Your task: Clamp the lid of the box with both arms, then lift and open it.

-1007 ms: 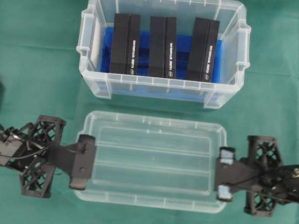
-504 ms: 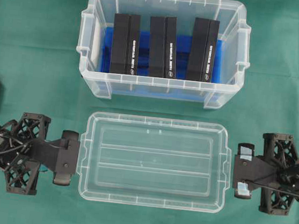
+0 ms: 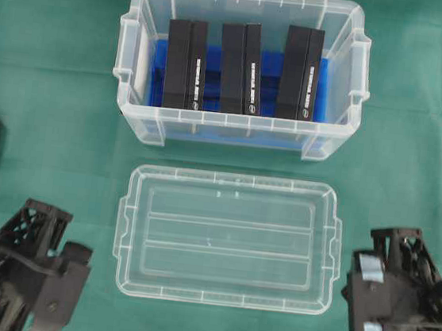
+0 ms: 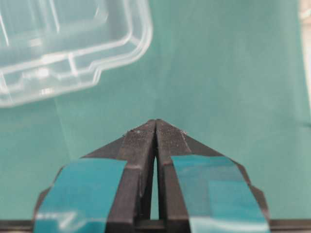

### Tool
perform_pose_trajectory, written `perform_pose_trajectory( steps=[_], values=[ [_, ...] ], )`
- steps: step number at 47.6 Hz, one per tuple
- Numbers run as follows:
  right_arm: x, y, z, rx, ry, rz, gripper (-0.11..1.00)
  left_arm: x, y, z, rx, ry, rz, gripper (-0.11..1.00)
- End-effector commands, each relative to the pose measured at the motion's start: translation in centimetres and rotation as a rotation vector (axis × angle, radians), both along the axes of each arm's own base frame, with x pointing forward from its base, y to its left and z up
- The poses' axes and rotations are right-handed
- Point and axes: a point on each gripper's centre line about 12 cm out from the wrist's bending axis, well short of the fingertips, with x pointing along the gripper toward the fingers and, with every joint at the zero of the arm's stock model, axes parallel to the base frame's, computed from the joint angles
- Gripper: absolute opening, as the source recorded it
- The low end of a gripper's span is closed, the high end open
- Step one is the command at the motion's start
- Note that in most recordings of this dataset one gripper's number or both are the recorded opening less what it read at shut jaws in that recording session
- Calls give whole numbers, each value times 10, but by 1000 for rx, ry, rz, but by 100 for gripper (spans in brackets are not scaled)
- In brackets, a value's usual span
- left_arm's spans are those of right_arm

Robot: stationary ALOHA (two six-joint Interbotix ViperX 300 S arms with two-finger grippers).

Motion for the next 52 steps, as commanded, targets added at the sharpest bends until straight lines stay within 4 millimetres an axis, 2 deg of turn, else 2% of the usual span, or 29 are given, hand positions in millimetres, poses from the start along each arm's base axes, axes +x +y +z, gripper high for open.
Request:
perform_pose_trajectory(
  steps=[1, 5, 11, 19, 28, 41, 52],
  values=[
    [4, 2, 18, 17, -43, 4, 0, 4, -1, 24, -12, -64, -20, -1],
    [5, 1, 22, 9, -58, 12, 0, 7, 3, 32, -2, -91, -27, -1],
    [10, -5, 44, -15, -141, 24, 0, 11, 12, 46, 11, -133, -14, 0],
    [16, -36, 79, -86, -276, -21, 0, 17, 38, 71, 63, -244, 18, -1],
    [16, -78, 103, -144, -377, -113, 0, 14, 74, 101, 99, -358, 72, 0],
    [9, -136, 117, -297, -459, -212, 0, 12, 123, 126, 189, -495, 93, -1],
    [5, -173, 106, -370, -463, -256, 0, 2, 165, 129, 250, -587, 164, 0]
  ],
)
